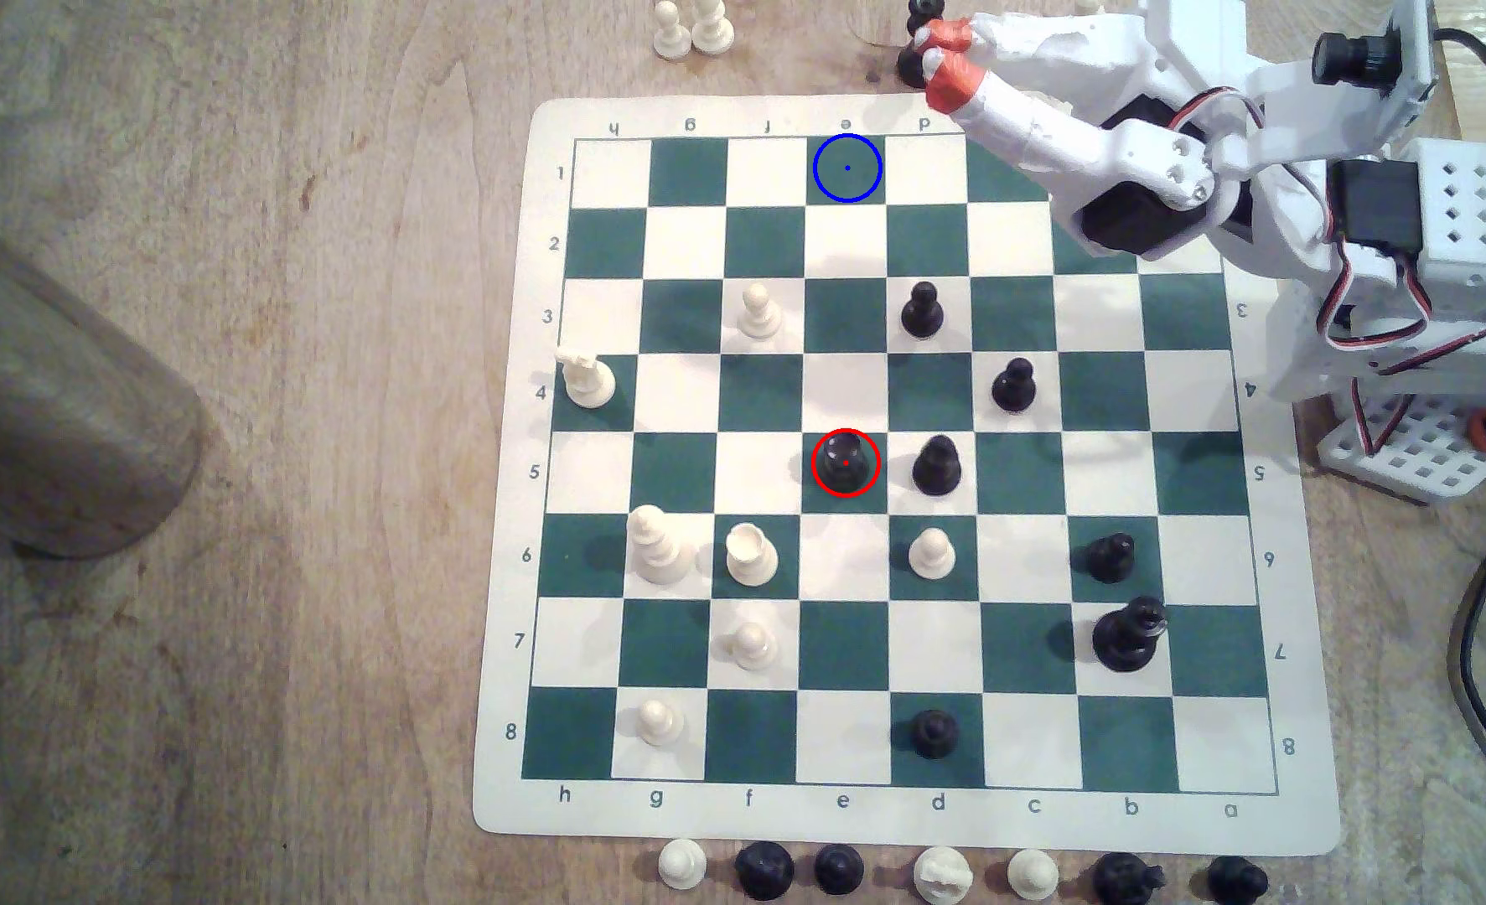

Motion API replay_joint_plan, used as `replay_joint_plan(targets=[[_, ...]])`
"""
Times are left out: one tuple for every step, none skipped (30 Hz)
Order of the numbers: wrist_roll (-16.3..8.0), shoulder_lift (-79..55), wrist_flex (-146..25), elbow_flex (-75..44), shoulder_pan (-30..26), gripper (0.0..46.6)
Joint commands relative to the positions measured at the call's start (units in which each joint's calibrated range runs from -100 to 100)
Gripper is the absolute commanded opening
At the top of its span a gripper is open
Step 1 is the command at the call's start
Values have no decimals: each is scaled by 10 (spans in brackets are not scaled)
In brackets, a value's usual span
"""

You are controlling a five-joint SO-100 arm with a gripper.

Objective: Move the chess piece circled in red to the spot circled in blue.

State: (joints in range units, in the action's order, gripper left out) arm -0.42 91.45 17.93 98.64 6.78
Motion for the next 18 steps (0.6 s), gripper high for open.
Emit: replay_joint_plan(targets=[[10, 45, -27, -39, -39, 2], [11, 45, -29, -48, -39, 2], [11, 45, -39, -60, -39, 2], [12, 45, -54, -73, -39, 2], [12, 44, -69, -90, -38, 2], [12, 41, -87, -107, -37, 2], [12, 37, -115, -134, -36, 2], [12, 33, -134, -151, -36, 2], [12, 26, -158, -171, -37, 2], [12, 18, -190, -194, -37, 2], [12, 1, -261, -245, -35, 2], [12, -10, -294, -272, -35, 2], [12, -15, -323, -290, -35, 2], [12, -17, -354, -306, -36, 2], [12, -19, -419, -334, -39, 2], [10, -25, -477, -357, -39, 2], [10, -37, -532, -383, -43, 2], [10, -46, -567, -396, -51, 2]])
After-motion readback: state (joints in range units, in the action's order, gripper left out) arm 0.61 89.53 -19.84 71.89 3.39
